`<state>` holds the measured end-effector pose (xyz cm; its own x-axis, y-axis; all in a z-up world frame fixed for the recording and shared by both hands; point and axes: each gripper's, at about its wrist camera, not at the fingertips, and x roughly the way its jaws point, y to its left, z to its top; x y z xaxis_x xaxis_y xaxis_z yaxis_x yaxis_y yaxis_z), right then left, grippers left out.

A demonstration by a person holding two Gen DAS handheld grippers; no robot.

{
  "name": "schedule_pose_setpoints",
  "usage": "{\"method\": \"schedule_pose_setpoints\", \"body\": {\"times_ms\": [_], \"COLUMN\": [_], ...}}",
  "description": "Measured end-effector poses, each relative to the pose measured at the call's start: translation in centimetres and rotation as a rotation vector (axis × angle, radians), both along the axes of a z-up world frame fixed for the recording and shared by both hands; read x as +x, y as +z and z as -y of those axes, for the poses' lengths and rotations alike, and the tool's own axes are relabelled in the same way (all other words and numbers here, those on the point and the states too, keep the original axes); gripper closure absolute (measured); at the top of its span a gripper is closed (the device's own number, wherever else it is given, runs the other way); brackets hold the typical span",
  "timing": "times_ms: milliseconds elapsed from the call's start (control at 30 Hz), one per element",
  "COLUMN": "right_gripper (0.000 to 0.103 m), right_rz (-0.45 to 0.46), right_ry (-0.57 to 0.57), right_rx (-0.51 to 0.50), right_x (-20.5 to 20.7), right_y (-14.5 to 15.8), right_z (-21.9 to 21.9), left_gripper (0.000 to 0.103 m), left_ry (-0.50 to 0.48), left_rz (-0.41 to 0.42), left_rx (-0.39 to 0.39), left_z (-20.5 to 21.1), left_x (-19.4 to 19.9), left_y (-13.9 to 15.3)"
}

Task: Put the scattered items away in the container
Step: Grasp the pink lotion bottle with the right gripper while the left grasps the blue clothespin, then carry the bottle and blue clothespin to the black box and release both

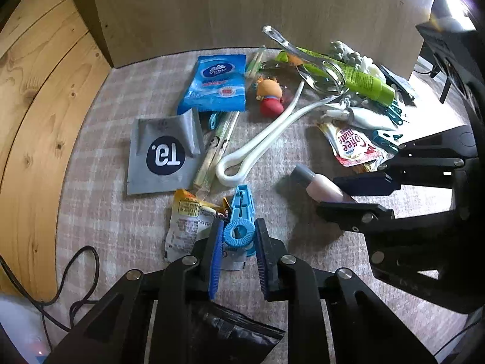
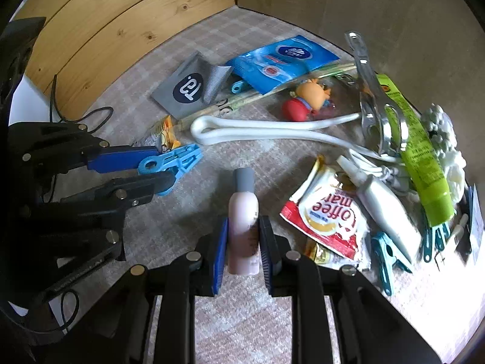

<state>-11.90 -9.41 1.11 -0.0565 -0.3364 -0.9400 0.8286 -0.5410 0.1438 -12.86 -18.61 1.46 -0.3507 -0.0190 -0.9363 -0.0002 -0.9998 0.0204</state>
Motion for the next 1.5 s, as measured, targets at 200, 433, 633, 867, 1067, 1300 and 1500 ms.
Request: {"method": "schedule_pose_setpoints", "body": {"times_ms": [200,433,633,867,1067,1300,1500], "right_gripper": [0.083,0.083,0.083,0.083,0.083,0.083,0.083], "right_rz": [0.001,-0.017,-0.052,-0.088,-0.119,-0.152,-0.189], "right_ry": [-0.047,-0.113,-0.201,-0.315,-0.453,-0.638,-0.845], "right_rx": [-0.021,-0.045,-0.06,-0.094,-0.099,-0.082,-0.084], "right_x": [-0.5,-0.2,0.5,1.6,2.8,4.2,6.3], "right_y": [0.5,2.2,4.4,6.9,8.4,10.2,11.9], "right_z": [-1.4,-4.4,-8.6,-14.2,-21.6,-31.6,-41.2], "left_gripper": [0.085,0.085,0.085,0.085,0.084,0.084,0.084], "left_ry": [0.018,0.031,0.024,-0.027,-0.121,-0.265,-0.401], "left_rz": [-0.038,-0.083,-0.108,-0.138,-0.173,-0.197,-0.2], "left_rx": [0.012,0.014,-0.009,-0.029,-0.001,0.053,0.091], "left_z": [-0.2,-1.8,-4.4,-8.9,-14.6,-23.8,-32.1], "left_x": [0.5,1.6,2.7,3.9,4.2,5.1,6.6], "left_y": [1.2,3.7,5.4,7.8,9.9,11.1,11.7]}}
